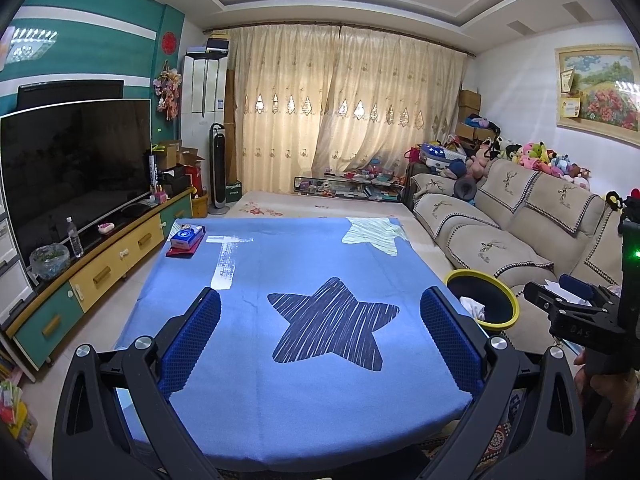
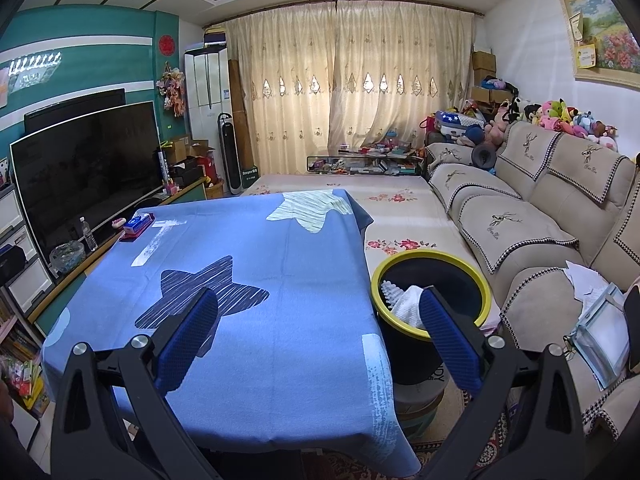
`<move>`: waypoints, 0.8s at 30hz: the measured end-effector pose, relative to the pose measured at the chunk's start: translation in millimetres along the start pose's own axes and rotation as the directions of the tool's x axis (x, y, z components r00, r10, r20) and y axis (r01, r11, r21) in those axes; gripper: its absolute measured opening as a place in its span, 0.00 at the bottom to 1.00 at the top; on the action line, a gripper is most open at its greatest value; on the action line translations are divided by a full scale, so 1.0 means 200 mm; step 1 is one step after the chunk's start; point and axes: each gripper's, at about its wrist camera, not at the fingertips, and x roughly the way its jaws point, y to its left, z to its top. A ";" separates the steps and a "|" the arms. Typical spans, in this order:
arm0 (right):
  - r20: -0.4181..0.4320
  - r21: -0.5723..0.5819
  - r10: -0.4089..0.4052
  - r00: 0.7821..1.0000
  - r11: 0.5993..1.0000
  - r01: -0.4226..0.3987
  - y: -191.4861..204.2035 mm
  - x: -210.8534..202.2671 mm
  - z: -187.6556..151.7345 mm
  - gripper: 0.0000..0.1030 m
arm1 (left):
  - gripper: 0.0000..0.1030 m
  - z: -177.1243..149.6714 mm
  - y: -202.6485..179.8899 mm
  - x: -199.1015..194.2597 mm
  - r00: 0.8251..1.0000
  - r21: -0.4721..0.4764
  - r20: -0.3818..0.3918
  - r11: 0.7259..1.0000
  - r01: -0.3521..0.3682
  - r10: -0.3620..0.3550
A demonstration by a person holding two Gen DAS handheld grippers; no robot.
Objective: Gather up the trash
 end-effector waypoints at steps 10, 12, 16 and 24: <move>-0.009 -0.003 0.001 1.000 1.000 -0.001 0.00 0.03 0.00 0.93 | 0.95 0.01 0.01 0.04 1.000 -0.002 -0.011 1.000 0.009 -0.009; -0.012 -0.006 0.001 1.000 1.000 -0.001 0.00 0.04 0.00 0.93 | 0.95 0.01 0.02 0.06 1.000 -0.003 -0.017 1.000 0.010 -0.010; -0.017 -0.011 -0.002 1.000 1.000 0.002 0.00 0.06 0.00 0.93 | 0.95 0.01 0.03 0.11 0.999 -0.017 -0.031 1.000 0.016 -0.017; -0.044 -0.025 0.002 0.999 1.000 -0.003 0.01 0.17 0.03 0.93 | 0.95 0.06 0.12 0.30 0.998 -0.047 -0.055 0.999 0.012 -0.015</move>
